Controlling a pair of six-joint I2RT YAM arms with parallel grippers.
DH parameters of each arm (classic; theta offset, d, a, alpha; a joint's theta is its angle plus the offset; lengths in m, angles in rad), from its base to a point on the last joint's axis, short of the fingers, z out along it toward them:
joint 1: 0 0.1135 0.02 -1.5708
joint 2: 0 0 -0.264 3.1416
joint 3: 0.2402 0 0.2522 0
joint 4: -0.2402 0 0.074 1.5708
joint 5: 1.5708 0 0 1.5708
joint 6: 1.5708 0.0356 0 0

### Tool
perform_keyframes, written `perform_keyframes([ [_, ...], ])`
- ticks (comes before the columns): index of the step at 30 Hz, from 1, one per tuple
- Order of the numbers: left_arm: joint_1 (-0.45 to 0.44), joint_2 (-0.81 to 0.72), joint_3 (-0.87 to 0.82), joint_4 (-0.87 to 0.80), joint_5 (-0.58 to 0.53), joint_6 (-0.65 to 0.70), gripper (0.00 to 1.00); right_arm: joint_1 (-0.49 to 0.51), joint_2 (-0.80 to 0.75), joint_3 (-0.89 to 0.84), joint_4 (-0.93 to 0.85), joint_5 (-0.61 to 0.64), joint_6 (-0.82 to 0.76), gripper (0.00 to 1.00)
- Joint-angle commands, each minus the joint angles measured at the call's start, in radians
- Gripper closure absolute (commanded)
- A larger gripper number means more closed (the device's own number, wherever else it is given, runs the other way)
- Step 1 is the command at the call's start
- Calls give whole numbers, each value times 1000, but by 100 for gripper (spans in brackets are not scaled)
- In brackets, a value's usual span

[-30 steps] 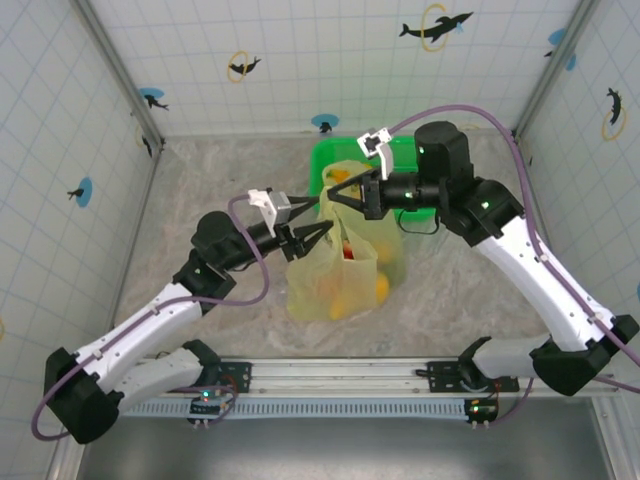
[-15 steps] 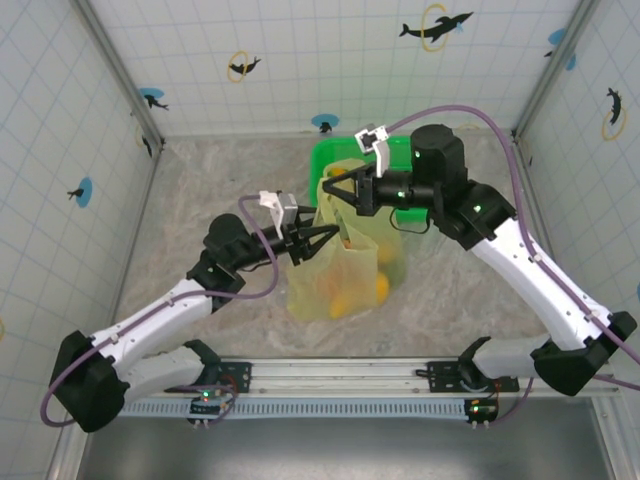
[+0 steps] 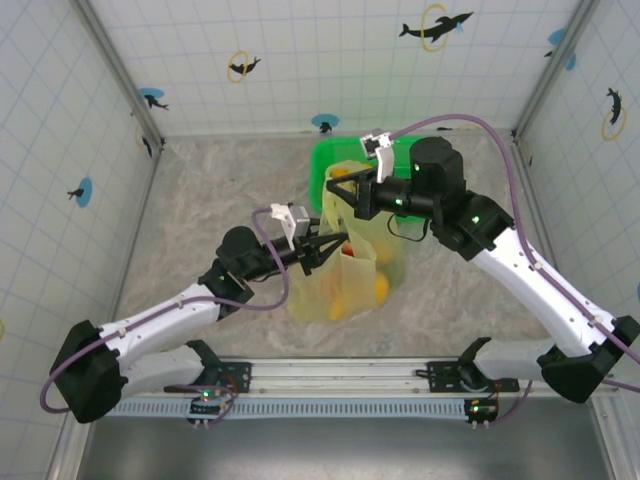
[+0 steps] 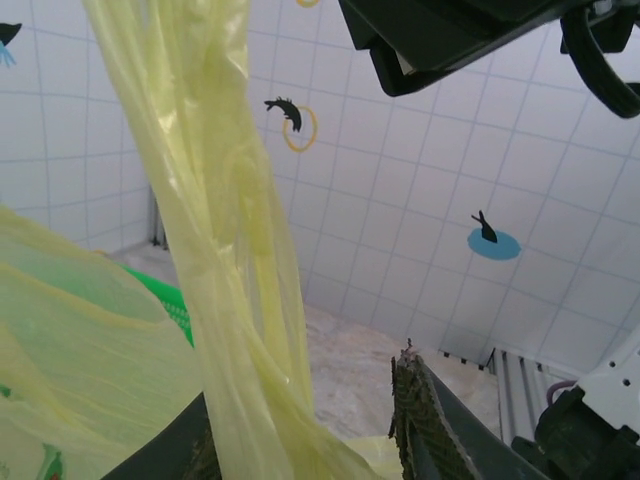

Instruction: Place the fake fruits into the plastic bag and tie a complex knot

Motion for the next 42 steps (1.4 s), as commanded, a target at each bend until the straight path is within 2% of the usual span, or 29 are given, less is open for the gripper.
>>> perform_keyframes([
  [1,-9,-10,-18,3,13,90,62,7,-21,-10,70,2,7,100],
  [5,-10,-11,-10,-44,62,153,65,6,-17,-8,70,-58,6,100],
  [7,-12,-11,0,-70,58,183,71,7,-14,-5,61,-79,-4,100],
  [9,-12,-18,6,-91,68,221,82,8,-14,-6,58,-81,-6,100],
  [13,-12,-23,13,-107,12,247,99,8,-15,-11,61,-83,-3,100],
  [16,-12,-31,3,-88,-43,230,100,8,-14,-16,61,-65,-7,100],
  [17,-12,-37,-6,-76,-42,228,100,7,-16,-17,58,-44,-12,88],
  [19,-12,-49,-19,-74,-21,240,100,8,-32,-29,66,14,-62,53],
  [21,-12,-66,-30,-88,-17,272,100,8,-72,-73,108,69,-112,37],
  [24,-5,-109,-64,-89,-3,339,100,7,-176,-204,244,169,-211,23],
  [27,40,-136,-72,-98,76,355,100,2,-275,-366,388,297,-345,14],
  [32,122,-117,-15,-213,219,419,100,-4,-328,-610,606,370,-608,7],
  [34,138,-97,23,-313,290,503,100,-23,-328,-713,723,351,-694,2],
  [36,139,-78,53,-372,298,560,100,-50,-302,-756,772,317,-744,1],
  [42,148,-70,81,-391,332,596,100,-96,-205,-842,938,258,-919,0],
])
